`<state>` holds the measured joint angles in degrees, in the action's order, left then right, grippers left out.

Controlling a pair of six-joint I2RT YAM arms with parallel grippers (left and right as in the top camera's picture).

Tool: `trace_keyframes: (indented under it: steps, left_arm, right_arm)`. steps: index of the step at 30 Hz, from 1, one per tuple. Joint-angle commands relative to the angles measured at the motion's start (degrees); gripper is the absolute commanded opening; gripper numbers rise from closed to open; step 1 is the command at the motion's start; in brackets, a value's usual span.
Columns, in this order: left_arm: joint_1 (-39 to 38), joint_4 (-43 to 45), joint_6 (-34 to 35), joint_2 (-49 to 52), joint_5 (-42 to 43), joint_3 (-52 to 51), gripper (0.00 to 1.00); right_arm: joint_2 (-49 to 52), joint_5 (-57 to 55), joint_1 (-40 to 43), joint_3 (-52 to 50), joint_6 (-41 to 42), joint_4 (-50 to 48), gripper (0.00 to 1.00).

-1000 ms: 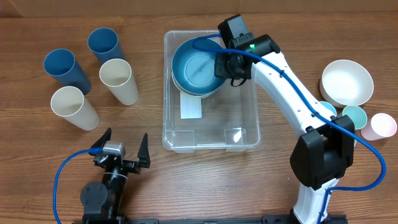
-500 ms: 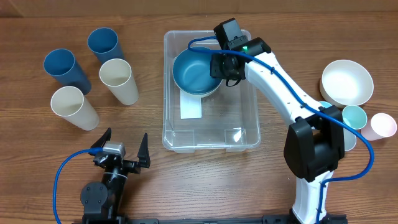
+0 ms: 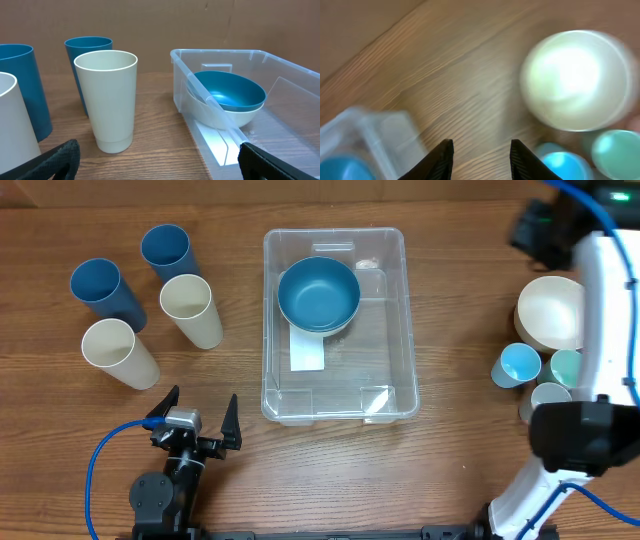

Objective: Pack container
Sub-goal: 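Move the right gripper to the large cream bowl and grasp it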

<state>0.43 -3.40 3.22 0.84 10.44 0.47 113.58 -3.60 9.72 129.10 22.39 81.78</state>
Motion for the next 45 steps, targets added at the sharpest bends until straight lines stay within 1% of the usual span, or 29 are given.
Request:
trace_keyframes:
  steps: [1,5,7,9,14,18,24,26,27,30,36,37,38,39,40,41,43,45]
  left_arm:
    - [0.31,0.00,0.59,-0.59,-0.33,-0.20,1.00]
    - [0.31,0.00,0.59,-0.59,-0.33,-0.20,1.00]
    - [0.31,0.00,0.59,-0.59,-0.33,-0.20,1.00]
    - [0.31,-0.02,0.59,-0.59,-0.33,-0.20,1.00]
    - [0.31,0.00,0.59,-0.59,-0.33,-0.20,1.00]
    - [0.31,-0.02,0.59,-0.59,-0.33,-0.20,1.00]
    - [0.31,0.00,0.59,-0.59,-0.33,-0.20,1.00]
    - [0.31,-0.02,0.59,-0.59,-0.33,-0.20,1.00]
    - [0.31,0.00,0.59,-0.59,-0.33,-0.20,1.00]
    - [0.31,-0.02,0.59,-0.59,-0.33,-0.20,1.00]
    - [0.31,-0.02,0.59,-0.59,-0.33,-0.20,1.00]
    - [0.31,0.00,0.59,-0.59,-0.33,-0.20,1.00]
    - [0.31,0.00,0.59,-0.59,-0.33,-0.20,1.00]
    - [0.31,-0.02,0.59,-0.59,-0.33,-0.20,1.00]
    - [0.31,0.00,0.59,-0.59,-0.33,-0.20,1.00]
    - [0.31,0.00,0.59,-0.59,-0.33,-0.20,1.00]
    - [0.31,0.00,0.59,-0.59,-0.33,-0.20,1.00]
    - [0.31,0.00,0.59,-0.59,-0.33,-0.20,1.00]
  right_arm:
    - [-0.52,0.07,11.28,-0.26,0.09,0.17,0.42]
    - [1.46,-0.76,20.06,-2.99,0.39,0.07,0.42]
    - [3.43,-0.46,23.50,-6.69,1.60,-0.24,0.42]
    - [5.14,-0.31,25.09,-11.45,1.36,-2.08,0.41]
    - [5.55,-0.17,25.18,-22.77,0.26,-11.41,0.43]
    - [5.77,0.90,24.87,-24.11,-1.27,-14.64,0.43]
    - [6.05,0.92,24.00,-32.96,-1.44,-23.02,0.42]
    - [6.08,0.94,23.98,-33.70,-1.42,-24.26,0.39]
    - [6.08,0.96,23.91,-33.81,-1.42,-24.74,0.34]
    - [6.08,0.94,23.26,-34.01,-1.42,-26.21,0.27]
    - [6.16,0.87,20.24,-35.41,-1.20,-29.73,0.27]
    - [6.19,0.90,20.15,-35.41,-1.16,-29.83,0.23]
    - [6.25,0.87,20.17,-35.41,-1.16,-29.86,0.22]
    - [6.25,0.87,20.17,-35.41,-1.18,-29.83,0.19]
    - [6.25,0.87,20.17,-35.41,-1.18,-29.83,0.16]
    - [6.25,0.87,20.17,-35.41,-1.18,-29.94,0.10]
    - [6.27,0.87,20.17,-35.41,-1.18,-30.25,0.04]
    - [6.27,0.87,20.17,-35.39,-1.22,-30.71,0.04]
